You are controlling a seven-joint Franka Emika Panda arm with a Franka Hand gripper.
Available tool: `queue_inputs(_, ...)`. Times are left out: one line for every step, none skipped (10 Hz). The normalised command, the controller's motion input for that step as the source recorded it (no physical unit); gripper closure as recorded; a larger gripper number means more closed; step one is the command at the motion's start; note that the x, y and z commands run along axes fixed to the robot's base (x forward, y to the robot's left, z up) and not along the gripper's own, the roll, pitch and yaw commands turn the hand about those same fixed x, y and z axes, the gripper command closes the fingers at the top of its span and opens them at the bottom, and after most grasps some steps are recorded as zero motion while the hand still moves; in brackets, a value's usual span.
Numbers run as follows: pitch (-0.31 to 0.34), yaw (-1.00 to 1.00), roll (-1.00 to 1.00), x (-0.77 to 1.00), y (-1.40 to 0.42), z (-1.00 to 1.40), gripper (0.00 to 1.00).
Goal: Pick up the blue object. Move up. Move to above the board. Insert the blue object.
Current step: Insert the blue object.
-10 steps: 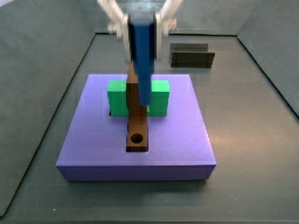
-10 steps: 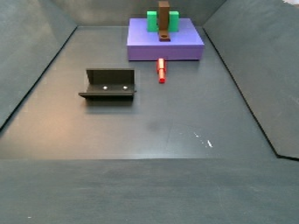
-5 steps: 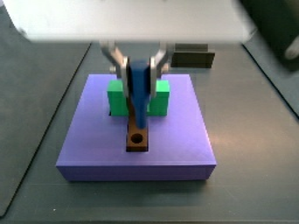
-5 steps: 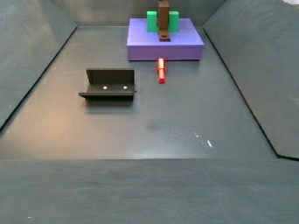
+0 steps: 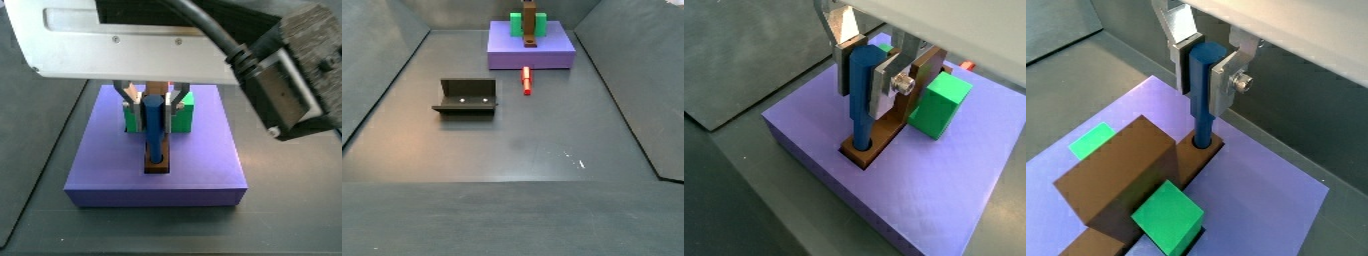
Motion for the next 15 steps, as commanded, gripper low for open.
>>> queue_inputs(-0.026, 0.00, -0.08, -0.02, -0.04, -0.15, 1.00)
queue_inputs(-0.040, 0.00, -0.07, 0.01, 0.00, -0.29, 1.00)
queue_inputs(-0.030, 0.00, -0.03, 0.14, 0.02, -0.42, 1.00)
queue_inputs(-0.011, 0.00, 0.00, 0.17, 0.05, -0.41, 1.00)
queue_inputs(0.000, 0.01, 0.00, 0.25, 0.06, -0.34, 1.00)
queue_inputs(0.000, 0.02, 0.01, 0.24, 0.00, -0.33, 1.00)
queue_inputs(0.000, 0.00, 0.02, 0.06, 0.00, -0.41, 1.00)
queue_inputs(-0.031, 0.00, 0.05, -0.01, -0.06, -0.45, 1.00)
queue_inputs(-0.036, 0.00, 0.11, -0.08, -0.08, -0.50, 1.00)
queue_inputs(-0.013, -0.03, 0.10, -0.10, 0.00, -0.48, 1.00)
queue_inputs(0.000, -0.08, 0.06, -0.15, 0.01, -0.29, 1.00)
queue_inputs(0.011, -0.08, 0.05, -0.15, 0.01, -0.17, 1.00)
queue_inputs(0.033, -0.04, 0.06, -0.04, 0.00, -0.15, 1.00)
queue_inputs(0.023, 0.00, 0.03, 0.11, -0.07, -0.18, 1.00)
queue_inputs(0.000, 0.00, 0.06, 0.08, -0.07, -0.38, 1.00)
